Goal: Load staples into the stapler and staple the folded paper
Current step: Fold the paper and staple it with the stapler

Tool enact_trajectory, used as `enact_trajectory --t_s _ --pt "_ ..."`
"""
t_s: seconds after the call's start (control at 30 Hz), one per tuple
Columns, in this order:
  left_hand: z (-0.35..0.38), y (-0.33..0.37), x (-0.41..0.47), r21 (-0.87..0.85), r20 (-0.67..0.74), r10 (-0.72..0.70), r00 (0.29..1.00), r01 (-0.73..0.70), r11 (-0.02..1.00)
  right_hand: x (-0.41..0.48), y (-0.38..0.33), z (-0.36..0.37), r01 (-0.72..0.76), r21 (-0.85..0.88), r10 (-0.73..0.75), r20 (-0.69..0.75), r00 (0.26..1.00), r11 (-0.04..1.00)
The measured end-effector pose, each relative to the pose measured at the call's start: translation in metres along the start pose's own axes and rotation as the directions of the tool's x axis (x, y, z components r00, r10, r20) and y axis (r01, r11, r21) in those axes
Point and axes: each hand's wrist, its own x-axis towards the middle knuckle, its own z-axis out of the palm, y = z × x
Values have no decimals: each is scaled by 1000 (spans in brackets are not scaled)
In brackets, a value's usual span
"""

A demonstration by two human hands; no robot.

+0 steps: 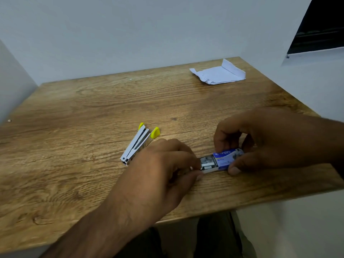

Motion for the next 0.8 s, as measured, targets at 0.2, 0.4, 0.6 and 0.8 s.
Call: enact_trajectory --t_s 0.2,0.4,0.6,0.8 --pt "7 -5 14 -10 -38 -18 999 18 1000 3 -2 5 -33 31 36 -118 992 999" --pt "13 -2 22 -100 -73 -135 988 128 987 5 -5 12 -42 72 54 -185 981 997" --pt "15 -2 25 -241 -83 -280 957 253 937 4 -6 14 -59 99 79 -214 974 993" --pt "15 -3 24 -330 -63 -370 927 331 884 6 -6 15 -49 101 69 -202 977 994"
